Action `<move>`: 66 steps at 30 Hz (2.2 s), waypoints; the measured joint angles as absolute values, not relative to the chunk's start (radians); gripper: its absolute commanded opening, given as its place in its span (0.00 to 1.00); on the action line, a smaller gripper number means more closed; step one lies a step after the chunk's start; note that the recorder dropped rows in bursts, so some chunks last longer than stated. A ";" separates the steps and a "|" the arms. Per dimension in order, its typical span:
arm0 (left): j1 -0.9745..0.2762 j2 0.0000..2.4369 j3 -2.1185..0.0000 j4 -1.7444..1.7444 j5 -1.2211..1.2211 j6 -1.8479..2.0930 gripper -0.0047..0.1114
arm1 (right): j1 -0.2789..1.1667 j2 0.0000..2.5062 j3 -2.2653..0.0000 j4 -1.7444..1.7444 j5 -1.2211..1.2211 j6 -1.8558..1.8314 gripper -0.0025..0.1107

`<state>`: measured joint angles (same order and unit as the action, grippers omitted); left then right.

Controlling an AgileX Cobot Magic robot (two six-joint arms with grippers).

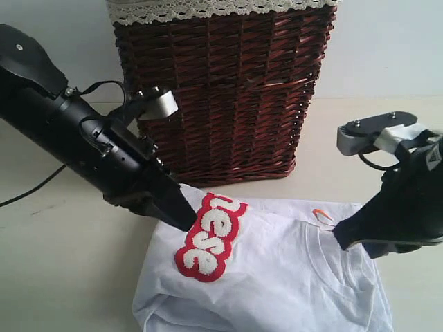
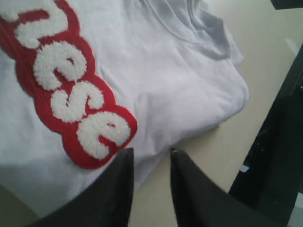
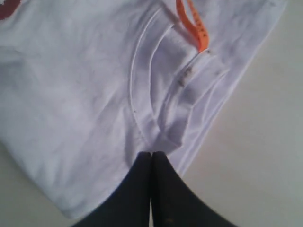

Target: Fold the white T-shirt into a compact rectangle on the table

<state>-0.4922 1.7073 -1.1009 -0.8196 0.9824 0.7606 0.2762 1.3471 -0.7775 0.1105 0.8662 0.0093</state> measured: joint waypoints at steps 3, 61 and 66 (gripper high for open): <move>-0.489 1.707 -1.101 -0.791 1.020 0.747 0.39 | 0.276 1.398 -0.775 0.201 0.864 0.021 0.02; -0.489 1.705 -0.993 -0.754 1.054 0.728 0.39 | 0.276 1.532 -0.442 0.371 0.267 0.302 0.34; -0.489 1.705 -0.993 -0.756 1.048 0.728 0.39 | 0.276 1.521 -0.442 0.378 0.285 0.288 0.33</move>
<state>-0.4885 1.7051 -0.9934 -0.7559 1.0484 0.7284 0.2762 1.5208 -0.4422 0.3780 0.2853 0.2879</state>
